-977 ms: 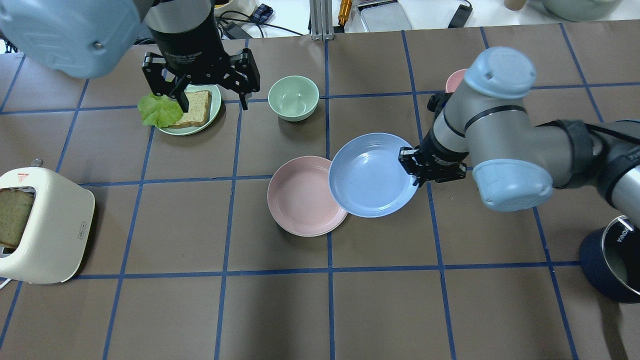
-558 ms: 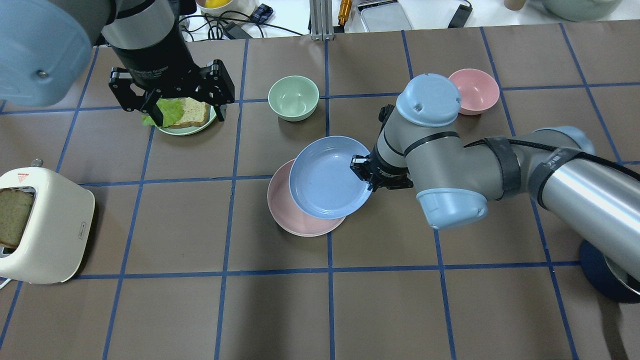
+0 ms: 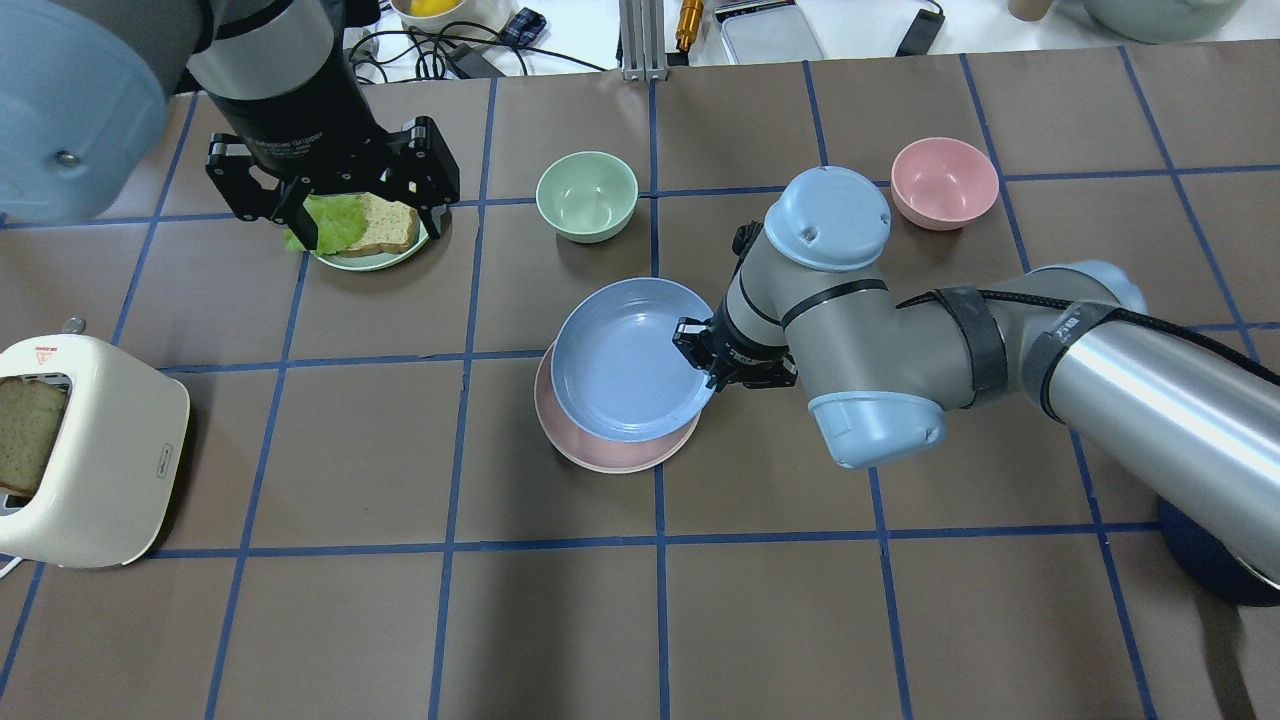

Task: Stack three plates with pink and blue
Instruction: 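Carry the light blue plate with the right gripper and lower it onto the pink plate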

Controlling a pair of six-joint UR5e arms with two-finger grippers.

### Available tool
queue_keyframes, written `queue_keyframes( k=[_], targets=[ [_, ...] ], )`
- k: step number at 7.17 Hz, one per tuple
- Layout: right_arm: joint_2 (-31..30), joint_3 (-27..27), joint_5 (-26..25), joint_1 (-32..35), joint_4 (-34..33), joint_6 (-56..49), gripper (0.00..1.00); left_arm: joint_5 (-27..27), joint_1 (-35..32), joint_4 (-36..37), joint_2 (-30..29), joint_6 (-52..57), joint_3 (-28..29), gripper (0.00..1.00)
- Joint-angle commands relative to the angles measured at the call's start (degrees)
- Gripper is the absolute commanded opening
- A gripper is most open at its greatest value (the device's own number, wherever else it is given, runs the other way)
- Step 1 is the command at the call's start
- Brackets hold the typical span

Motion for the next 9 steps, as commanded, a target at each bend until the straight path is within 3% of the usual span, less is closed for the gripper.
queue_keyframes(
  k=[1,8,9],
  targets=[
    [0.9,0.1,0.8,0.2,-0.4,0.8,0.0,-0.1,0.0,0.5,0.0,0.0,0.0,1.0],
    [4.2,0.0,2.9,1.2,-6.6,3.2,0.02,-0.1,0.1,0.5,-0.1,0.0,-0.1,1.0],
    [4.7,0.2,2.3,1.2,-6.6,3.7,0.23,0.0,0.1,0.6,-0.1,0.2,-0.1,1.0]
  ],
)
